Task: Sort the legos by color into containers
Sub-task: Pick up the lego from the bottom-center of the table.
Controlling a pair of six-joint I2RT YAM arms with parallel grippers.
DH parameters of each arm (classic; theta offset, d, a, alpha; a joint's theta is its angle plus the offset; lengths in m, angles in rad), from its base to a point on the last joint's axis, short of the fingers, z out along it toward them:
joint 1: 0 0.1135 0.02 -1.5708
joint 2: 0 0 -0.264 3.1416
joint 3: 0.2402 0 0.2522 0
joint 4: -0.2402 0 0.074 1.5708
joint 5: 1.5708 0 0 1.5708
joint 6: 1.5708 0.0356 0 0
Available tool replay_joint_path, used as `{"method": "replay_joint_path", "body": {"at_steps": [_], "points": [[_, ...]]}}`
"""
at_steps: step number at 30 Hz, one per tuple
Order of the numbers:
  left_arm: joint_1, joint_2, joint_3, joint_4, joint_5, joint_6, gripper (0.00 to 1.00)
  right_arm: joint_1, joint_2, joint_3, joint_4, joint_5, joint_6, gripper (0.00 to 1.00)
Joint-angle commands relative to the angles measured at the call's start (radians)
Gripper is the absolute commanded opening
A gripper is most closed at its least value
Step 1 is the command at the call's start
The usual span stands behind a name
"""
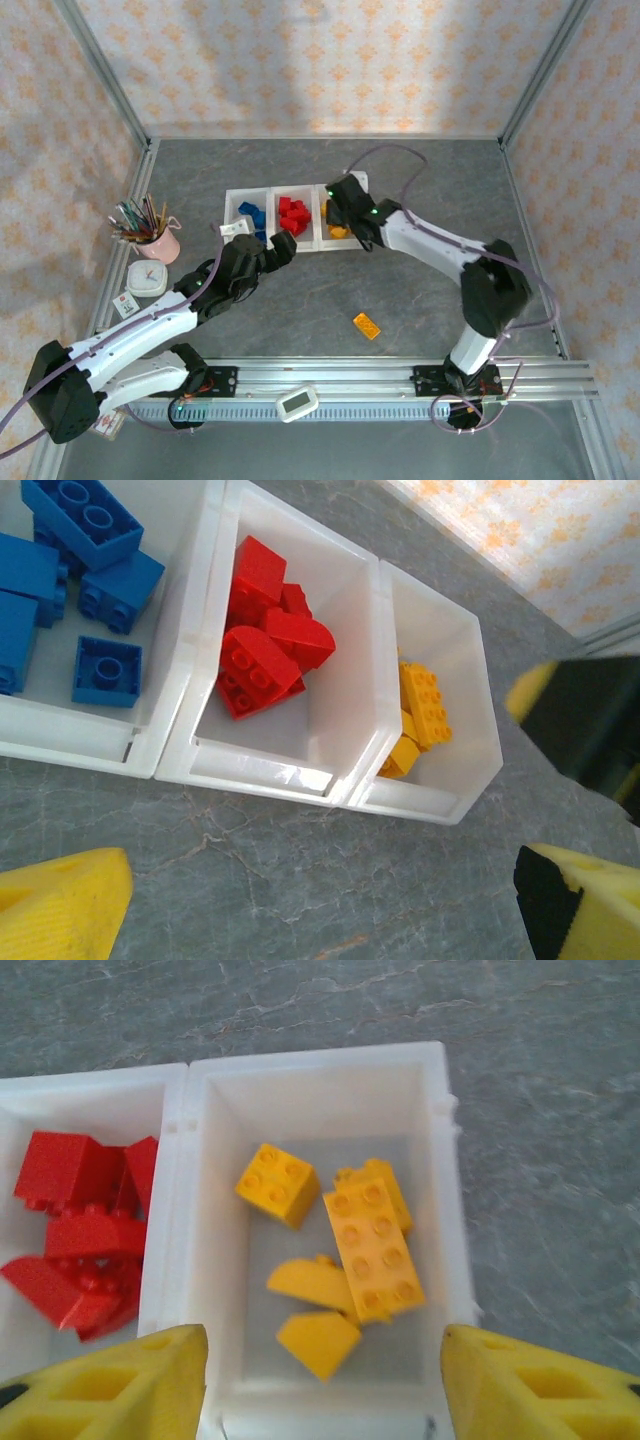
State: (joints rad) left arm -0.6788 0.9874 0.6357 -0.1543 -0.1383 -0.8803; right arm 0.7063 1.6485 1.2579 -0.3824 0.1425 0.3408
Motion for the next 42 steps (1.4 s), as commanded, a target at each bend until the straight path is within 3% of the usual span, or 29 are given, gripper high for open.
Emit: {"method": "replay_joint_path", "body": {"at_steps": [1,9,13,28,35,42], "points": [[-0.01,-0.007,0.004,-0.015,0.035,0.022,0.99,0.022,-0.146,-0.118,-0.053,-0.011,0.026,0.65],[-0.116,0.054,-0.003,0.016,0.013,-0.028,0.99,0.102,-0.406,-0.411,-0.137,-0.086,0.128,0.71],[-0.178,0.094,-0.019,0.076,-0.005,-0.07,0.99,0.189,-0.495,-0.519,-0.138,-0.137,0.217,0.74],[-0.203,0.072,-0.081,0.066,-0.061,-0.137,0.99,0.369,-0.503,-0.73,-0.009,-0.213,0.332,0.81],[-0.203,0.04,-0.102,0.06,-0.078,-0.143,0.99,0.477,-0.413,-0.689,-0.018,-0.159,0.379,0.71],[-0.202,0.043,-0.1,0.056,-0.082,-0.143,0.99,0.482,-0.342,-0.646,-0.053,-0.072,0.369,0.47]]}}
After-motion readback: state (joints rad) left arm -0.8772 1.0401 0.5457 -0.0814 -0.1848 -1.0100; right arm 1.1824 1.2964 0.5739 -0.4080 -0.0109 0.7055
